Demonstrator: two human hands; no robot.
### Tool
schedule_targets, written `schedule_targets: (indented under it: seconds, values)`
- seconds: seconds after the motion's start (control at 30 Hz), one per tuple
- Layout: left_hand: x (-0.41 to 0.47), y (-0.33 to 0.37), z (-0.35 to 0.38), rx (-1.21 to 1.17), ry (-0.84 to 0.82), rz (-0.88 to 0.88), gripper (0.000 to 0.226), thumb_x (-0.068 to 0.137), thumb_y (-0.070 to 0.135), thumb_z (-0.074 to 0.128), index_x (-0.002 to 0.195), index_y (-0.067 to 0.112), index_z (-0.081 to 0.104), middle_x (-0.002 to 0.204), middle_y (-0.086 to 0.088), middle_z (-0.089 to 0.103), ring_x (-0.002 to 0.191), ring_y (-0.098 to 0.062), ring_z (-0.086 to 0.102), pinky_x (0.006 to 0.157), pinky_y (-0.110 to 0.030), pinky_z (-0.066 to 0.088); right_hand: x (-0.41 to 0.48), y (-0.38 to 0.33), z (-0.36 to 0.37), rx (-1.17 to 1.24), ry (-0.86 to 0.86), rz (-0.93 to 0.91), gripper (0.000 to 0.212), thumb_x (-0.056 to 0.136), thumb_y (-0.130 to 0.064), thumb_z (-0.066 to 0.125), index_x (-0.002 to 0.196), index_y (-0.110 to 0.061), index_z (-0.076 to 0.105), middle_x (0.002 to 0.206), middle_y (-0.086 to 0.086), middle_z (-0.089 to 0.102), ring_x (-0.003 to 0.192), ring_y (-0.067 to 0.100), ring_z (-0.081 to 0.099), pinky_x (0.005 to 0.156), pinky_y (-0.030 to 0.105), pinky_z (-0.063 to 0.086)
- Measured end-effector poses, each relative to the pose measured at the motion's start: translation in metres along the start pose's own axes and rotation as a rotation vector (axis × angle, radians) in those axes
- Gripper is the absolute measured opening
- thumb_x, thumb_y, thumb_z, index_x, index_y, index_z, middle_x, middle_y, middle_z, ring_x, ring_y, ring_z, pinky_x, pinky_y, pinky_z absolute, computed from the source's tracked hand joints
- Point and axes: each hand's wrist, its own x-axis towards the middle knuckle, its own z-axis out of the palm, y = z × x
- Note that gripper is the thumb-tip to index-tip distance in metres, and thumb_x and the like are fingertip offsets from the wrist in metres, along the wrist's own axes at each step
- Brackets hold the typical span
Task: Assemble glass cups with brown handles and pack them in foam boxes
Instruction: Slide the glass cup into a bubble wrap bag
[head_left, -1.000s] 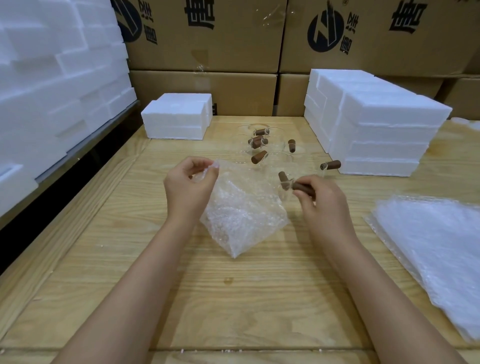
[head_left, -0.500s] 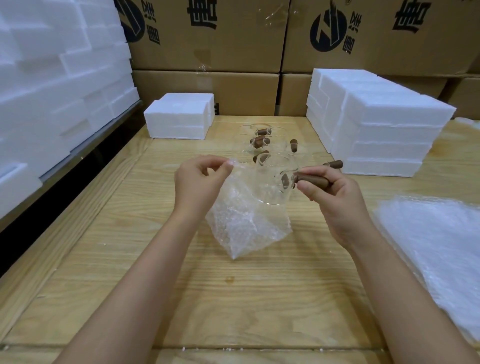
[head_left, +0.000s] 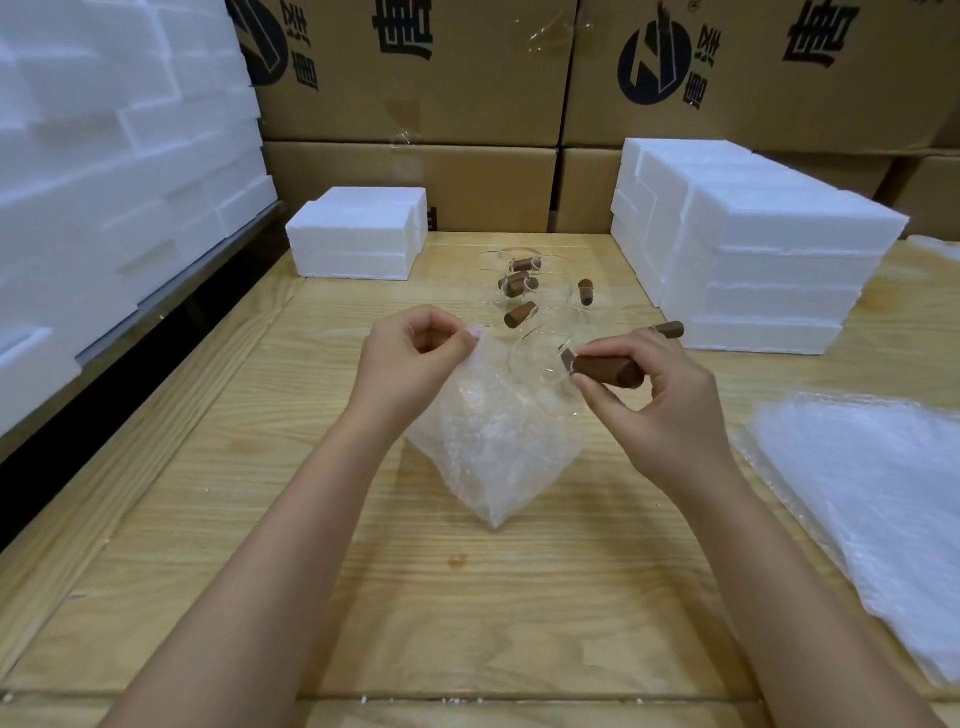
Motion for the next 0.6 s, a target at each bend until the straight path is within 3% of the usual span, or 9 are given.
schedule_targets:
  seconds: [0.07,0.17,0.3,0.4,0.47,0.53,0.6]
  values:
    - [0.0,-0.002,0.005,0.056,0.064,0.002,0.015,0.084,0.023,0.072,0.071,0.019,0.066,0.07,-0.005,0.067,0.064,-0.005,0.058,0.065,-0.015,0.046,0.0,-0.004,0.001,-0.041,-0.042,-0.105,0.016,0.077,-0.004,0.075,0.091,-0.011,0.071,0.082,-0.003,0.065,0.075,0.007,0.054,0.072,0.015,0.042]
    - [0.0,-0.004,0.012,0.163,0.15,0.004,0.017,0.083,0.026,0.07,0.069,0.019,0.063,0.056,0.009,0.057,0.051,0.002,0.049,0.054,-0.011,0.04,0.0,-0.009,0.002,-0.026,-0.091,-0.207,0.013,0.077,-0.008,0.074,0.089,-0.008,0.071,0.078,0.001,0.065,0.072,0.015,0.053,0.073,0.02,0.042]
    - [-0.002,-0.005,0.015,0.189,0.166,0.046,0.019,0.083,0.026,0.068,0.068,0.018,0.06,0.058,0.01,0.055,0.054,0.0,0.049,0.058,-0.016,0.041,0.0,-0.013,0.001,0.223,-0.163,-0.014,0.015,0.075,-0.014,0.074,0.089,-0.018,0.071,0.079,-0.002,0.067,0.075,0.019,0.056,0.073,0.019,0.041]
    - [-0.005,-0.001,0.016,0.069,0.02,0.113,0.023,0.087,0.026,0.066,0.067,0.018,0.057,0.068,0.008,0.061,0.069,-0.001,0.055,0.069,-0.012,0.04,0.001,-0.011,0.002,0.352,-0.188,0.156,0.017,0.075,-0.011,0.075,0.088,-0.021,0.072,0.078,-0.006,0.07,0.078,0.026,0.06,0.074,0.034,0.044]
    - [-0.005,0.001,0.014,-0.054,-0.139,0.124,0.022,0.084,0.03,0.064,0.07,0.015,0.056,0.075,-0.008,0.062,0.076,-0.018,0.056,0.076,-0.024,0.041,0.001,-0.009,0.002,0.381,-0.175,0.214,0.018,0.076,-0.005,0.076,0.087,-0.019,0.072,0.076,-0.009,0.069,0.075,0.022,0.058,0.073,0.038,0.044]
    - [-0.004,0.002,0.008,-0.149,-0.3,0.138,0.022,0.076,0.033,0.062,0.078,0.013,0.057,0.08,-0.016,0.057,0.08,-0.022,0.053,0.077,-0.029,0.04,0.002,-0.005,0.0,0.41,-0.137,0.264,0.018,0.077,-0.004,0.075,0.086,-0.019,0.072,0.077,-0.003,0.07,0.078,0.029,0.058,0.074,0.046,0.046]
    - [-0.003,0.001,-0.001,-0.195,-0.447,0.1,0.037,0.069,0.039,0.065,0.096,0.015,0.061,0.098,-0.025,0.061,0.091,-0.022,0.058,0.082,-0.03,0.043,0.003,-0.003,-0.002,0.434,-0.099,0.306,0.017,0.077,-0.005,0.075,0.085,-0.02,0.072,0.084,0.006,0.072,0.087,0.037,0.061,0.081,0.053,0.047]
